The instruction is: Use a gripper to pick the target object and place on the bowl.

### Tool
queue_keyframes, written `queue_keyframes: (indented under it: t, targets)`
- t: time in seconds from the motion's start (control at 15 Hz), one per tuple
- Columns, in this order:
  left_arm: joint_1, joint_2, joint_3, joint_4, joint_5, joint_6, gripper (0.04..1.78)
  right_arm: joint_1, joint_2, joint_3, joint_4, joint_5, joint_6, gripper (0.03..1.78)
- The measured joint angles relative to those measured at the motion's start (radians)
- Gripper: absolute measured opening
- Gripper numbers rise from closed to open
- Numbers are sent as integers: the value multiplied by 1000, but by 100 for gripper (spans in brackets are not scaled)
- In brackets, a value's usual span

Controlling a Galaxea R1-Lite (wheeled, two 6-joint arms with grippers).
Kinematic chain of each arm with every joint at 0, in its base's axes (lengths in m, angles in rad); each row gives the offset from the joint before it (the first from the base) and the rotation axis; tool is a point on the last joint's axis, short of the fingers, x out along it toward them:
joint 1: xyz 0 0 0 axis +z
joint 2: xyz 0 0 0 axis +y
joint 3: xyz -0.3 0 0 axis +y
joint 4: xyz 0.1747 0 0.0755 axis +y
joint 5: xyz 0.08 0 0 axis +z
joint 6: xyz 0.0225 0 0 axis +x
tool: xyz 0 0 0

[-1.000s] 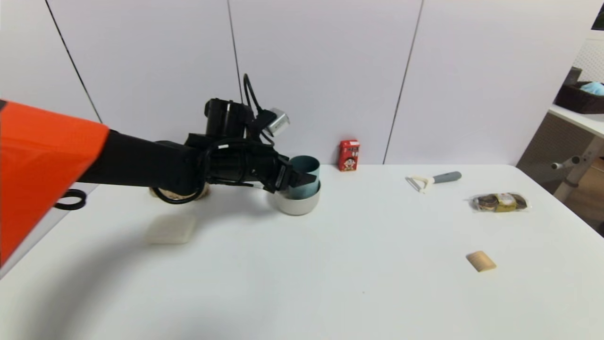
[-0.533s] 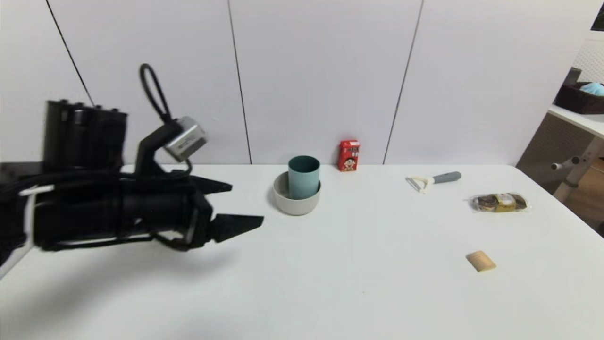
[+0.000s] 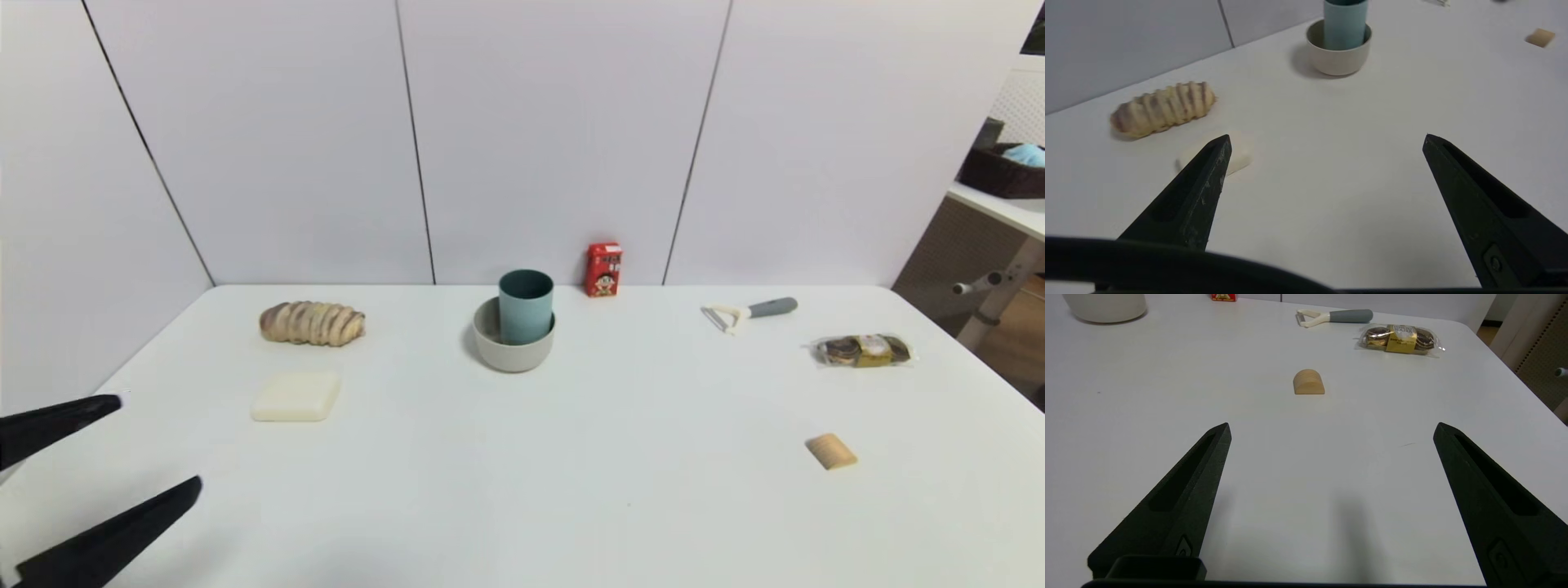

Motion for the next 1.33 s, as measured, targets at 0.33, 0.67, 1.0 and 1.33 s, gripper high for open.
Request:
queue_keyframes:
  t: [0.33, 0.67, 1.0, 1.33]
  targets:
    - [160, -305, 98, 6, 20, -11, 169, 0, 0, 0, 0, 0, 0, 171]
    - [198, -432, 166, 22, 22, 8, 169, 0, 0, 0, 0, 0, 0, 171]
    - [118, -513, 293, -17, 168, 7, 169, 0, 0, 0, 0, 0, 0, 171]
    - [89, -681, 418, 34, 407, 20, 169, 0, 0, 0, 1, -1, 0, 171]
